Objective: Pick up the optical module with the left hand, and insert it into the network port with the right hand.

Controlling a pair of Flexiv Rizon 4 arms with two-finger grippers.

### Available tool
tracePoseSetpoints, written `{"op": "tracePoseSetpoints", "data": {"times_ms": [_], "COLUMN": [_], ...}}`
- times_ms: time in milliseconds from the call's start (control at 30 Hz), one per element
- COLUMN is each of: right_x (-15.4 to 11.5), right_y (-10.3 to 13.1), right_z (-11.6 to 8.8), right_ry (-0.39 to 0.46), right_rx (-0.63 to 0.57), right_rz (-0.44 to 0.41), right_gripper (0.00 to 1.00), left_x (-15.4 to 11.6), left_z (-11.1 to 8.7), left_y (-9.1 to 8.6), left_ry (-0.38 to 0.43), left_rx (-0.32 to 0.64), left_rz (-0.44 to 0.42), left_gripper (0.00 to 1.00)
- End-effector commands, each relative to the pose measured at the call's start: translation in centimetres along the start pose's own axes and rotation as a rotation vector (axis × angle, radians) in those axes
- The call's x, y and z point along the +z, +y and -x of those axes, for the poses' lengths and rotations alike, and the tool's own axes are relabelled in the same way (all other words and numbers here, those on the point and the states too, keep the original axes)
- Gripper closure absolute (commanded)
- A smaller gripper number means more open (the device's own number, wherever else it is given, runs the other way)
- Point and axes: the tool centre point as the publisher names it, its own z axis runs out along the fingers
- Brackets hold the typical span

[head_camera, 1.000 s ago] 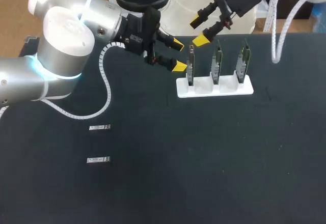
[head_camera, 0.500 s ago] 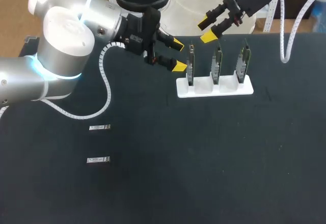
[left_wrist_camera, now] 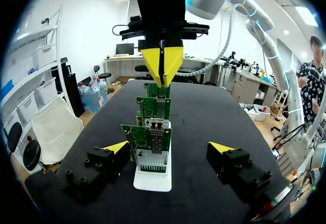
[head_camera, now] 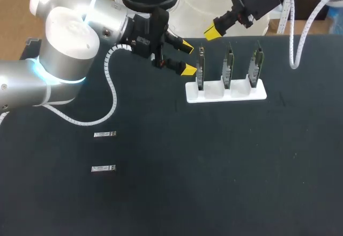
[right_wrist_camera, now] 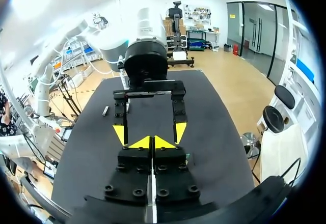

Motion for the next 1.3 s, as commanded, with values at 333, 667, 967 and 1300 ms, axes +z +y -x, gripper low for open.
{"op": "tracePoseSetpoints", "data": {"times_ms": [333, 667, 967, 1300], "right_x": [1.5, 2.1, 2.4, 2.9], "right_y": [-0.7, -1.0, -1.2, -1.4], "right_z": [-0.2, -0.4, -0.9, -1.1], "right_ry": [0.020, 0.031, 0.040, 0.045], "right_rx": [0.006, 0.018, 0.034, 0.042], "right_rz": [0.005, 0.013, 0.015, 0.020], "right_gripper": [1.00, 1.00, 1.00, 1.00], "left_x": [0.0, 0.0, 0.0, 0.0], "left_z": [0.1, 0.1, 0.1, 0.1], "left_y": [0.1, 0.1, 0.1, 0.1], "left_ry": [0.004, 0.004, 0.004, 0.004], "left_rx": [-0.001, -0.001, -0.001, -0.001], "left_rz": [-0.002, -0.002, -0.002, -0.002], "left_gripper": [0.00, 0.00, 0.00, 0.00]}}
